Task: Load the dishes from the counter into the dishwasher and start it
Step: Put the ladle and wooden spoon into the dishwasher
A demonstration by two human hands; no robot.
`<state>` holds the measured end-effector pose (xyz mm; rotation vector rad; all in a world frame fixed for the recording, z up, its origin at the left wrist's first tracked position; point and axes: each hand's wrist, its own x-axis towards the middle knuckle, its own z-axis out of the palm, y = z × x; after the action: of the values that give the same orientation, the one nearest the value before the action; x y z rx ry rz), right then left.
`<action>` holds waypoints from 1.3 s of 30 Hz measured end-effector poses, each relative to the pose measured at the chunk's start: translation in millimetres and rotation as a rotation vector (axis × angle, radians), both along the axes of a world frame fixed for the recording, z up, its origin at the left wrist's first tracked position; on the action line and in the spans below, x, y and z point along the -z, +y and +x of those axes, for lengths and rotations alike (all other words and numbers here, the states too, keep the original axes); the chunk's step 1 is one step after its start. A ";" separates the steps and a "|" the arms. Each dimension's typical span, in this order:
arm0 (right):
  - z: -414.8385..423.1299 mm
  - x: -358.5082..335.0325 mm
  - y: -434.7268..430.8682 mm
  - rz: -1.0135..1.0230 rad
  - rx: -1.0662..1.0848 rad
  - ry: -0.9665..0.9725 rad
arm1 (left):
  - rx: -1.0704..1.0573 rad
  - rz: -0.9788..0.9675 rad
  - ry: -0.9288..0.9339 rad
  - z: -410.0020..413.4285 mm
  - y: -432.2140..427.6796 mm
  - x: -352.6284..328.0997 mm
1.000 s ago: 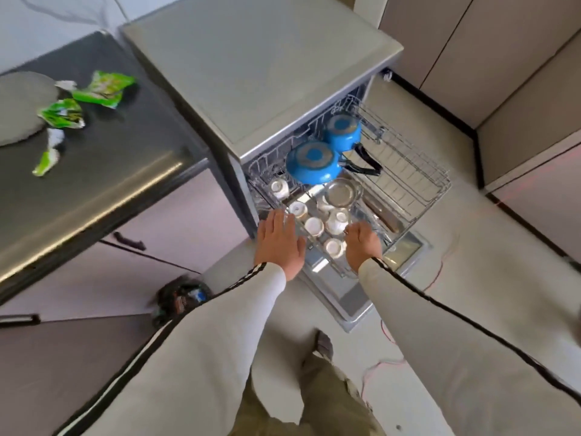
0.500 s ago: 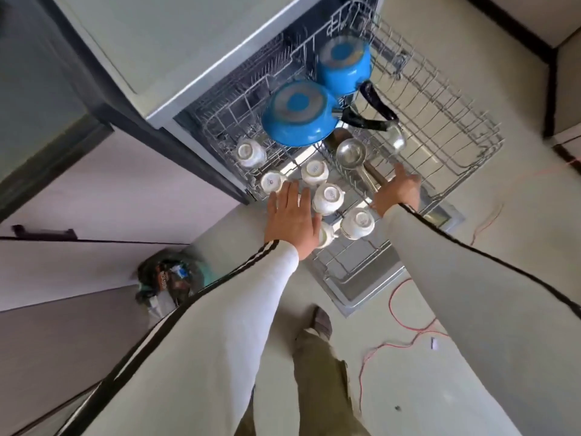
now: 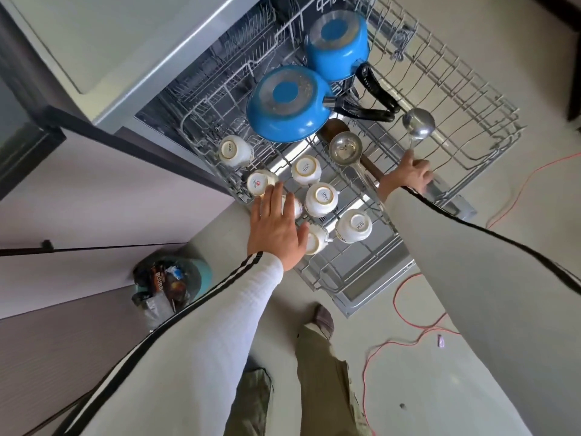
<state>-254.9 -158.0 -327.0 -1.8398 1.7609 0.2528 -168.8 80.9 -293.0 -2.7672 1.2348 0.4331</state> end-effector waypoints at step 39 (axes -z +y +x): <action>-123.4 -113.5 -34.6 0.001 -1.203 0.334 | -0.227 0.236 0.251 -131.9 -31.0 -63.6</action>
<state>-378.2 -192.6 -213.4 -2.7417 0.5740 1.0386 -300.7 49.9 -229.3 -2.7151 0.8421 0.9051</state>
